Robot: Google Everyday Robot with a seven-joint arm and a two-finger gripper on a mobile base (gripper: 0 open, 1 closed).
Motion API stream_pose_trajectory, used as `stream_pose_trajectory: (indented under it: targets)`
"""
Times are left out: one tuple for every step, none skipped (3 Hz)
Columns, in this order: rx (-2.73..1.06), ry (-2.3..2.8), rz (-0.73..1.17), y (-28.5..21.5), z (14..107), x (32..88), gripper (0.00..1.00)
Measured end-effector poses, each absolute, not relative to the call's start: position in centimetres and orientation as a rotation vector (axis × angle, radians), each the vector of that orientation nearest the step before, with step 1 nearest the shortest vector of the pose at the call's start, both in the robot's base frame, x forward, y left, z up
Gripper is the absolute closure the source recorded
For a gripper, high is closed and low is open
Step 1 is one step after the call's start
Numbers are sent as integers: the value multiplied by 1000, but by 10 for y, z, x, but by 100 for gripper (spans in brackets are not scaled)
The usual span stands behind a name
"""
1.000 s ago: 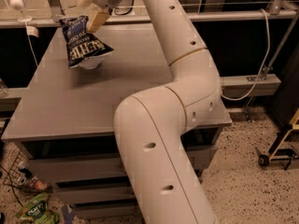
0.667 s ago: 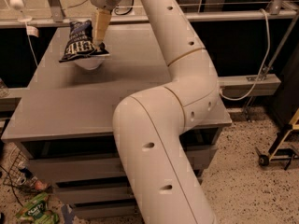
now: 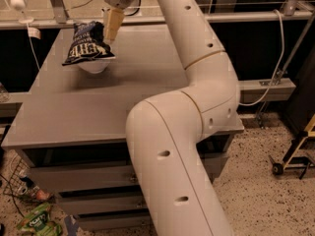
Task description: Place blue chip bag into white bowl
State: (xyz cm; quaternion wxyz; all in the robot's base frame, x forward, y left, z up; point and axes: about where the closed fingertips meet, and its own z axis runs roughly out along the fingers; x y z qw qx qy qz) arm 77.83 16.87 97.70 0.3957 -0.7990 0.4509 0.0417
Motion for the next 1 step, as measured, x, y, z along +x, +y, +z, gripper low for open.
stream_pose_trajectory:
  targets:
    - [-1928,1244,65,125,991,792,0]
